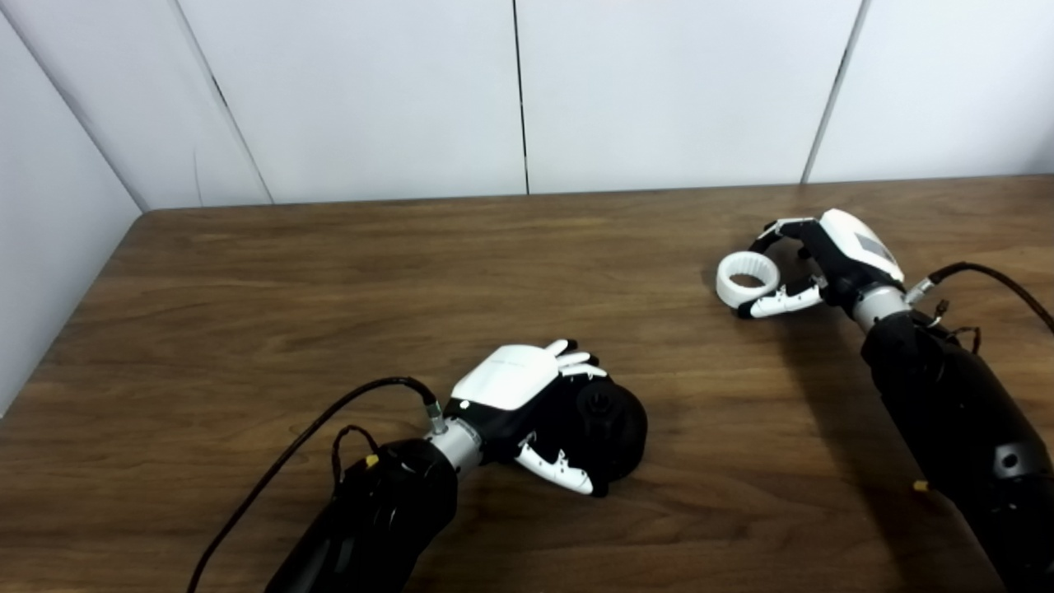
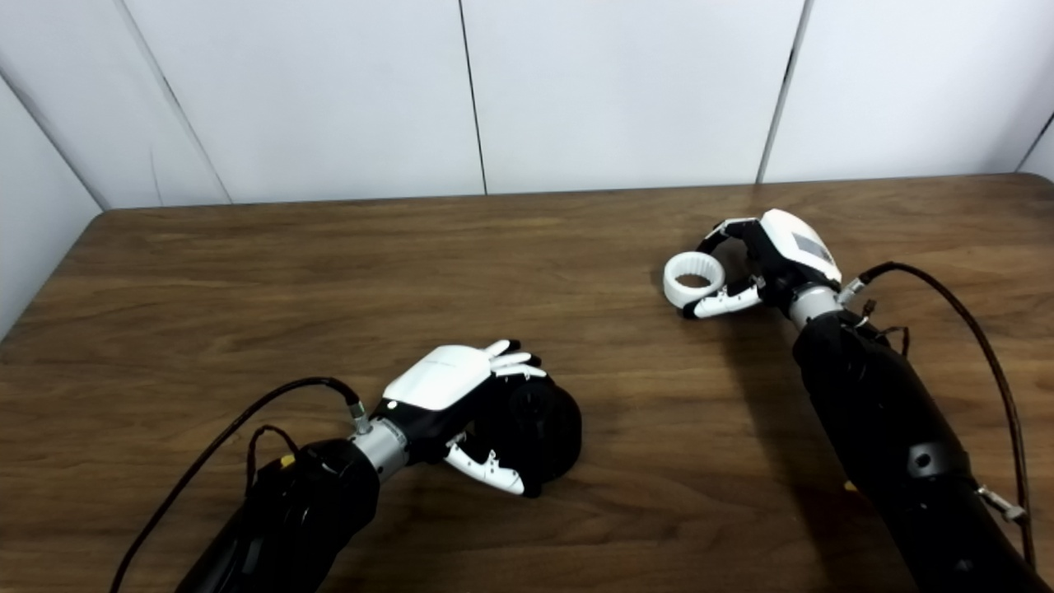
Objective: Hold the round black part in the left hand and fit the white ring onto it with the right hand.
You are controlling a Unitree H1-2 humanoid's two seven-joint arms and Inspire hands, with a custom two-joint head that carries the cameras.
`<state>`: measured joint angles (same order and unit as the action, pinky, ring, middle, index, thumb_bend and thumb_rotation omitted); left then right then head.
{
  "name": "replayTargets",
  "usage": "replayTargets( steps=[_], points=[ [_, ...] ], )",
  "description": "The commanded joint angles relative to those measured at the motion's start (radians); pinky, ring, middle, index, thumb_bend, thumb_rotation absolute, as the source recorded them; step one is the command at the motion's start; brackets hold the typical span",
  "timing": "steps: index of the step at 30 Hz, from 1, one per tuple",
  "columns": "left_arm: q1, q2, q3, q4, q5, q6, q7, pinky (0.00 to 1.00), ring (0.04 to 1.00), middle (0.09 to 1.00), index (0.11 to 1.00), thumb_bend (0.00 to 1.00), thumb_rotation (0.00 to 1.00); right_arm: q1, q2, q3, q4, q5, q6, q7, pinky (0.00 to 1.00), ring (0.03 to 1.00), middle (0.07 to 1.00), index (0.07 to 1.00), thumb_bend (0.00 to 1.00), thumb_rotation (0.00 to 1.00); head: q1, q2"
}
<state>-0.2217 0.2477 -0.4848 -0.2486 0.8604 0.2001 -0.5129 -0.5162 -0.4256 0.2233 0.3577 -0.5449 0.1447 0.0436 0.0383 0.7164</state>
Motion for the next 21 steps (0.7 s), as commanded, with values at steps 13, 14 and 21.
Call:
replayTargets(
  steps=[13,14,21],
  points=[
    [-0.005,0.011,-0.003,0.042,-0.007,0.016,-0.034,0.95,1.0,0.944,0.827,0.97,0.45,0.015,-0.005,-0.028,-0.179,0.014,0.025,0.05,0.77,0.878,0.83,0.613,0.85,0.21,-0.003,-0.003],
    [-0.006,0.011,-0.004,0.041,-0.006,0.016,-0.035,0.95,1.0,0.945,0.828,0.97,0.45,0.018,-0.003,-0.03,-0.191,0.018,0.027,0.054,0.77,0.878,0.829,0.612,0.85,0.22,-0.003,-0.003],
    [-0.005,0.008,-0.006,0.043,-0.003,0.02,-0.033,0.94,1.0,0.948,0.831,0.97,0.45,0.051,0.009,-0.032,-0.297,0.022,0.063,0.085,0.77,0.866,0.821,0.606,0.86,0.21,-0.005,-0.003]
  ],
)
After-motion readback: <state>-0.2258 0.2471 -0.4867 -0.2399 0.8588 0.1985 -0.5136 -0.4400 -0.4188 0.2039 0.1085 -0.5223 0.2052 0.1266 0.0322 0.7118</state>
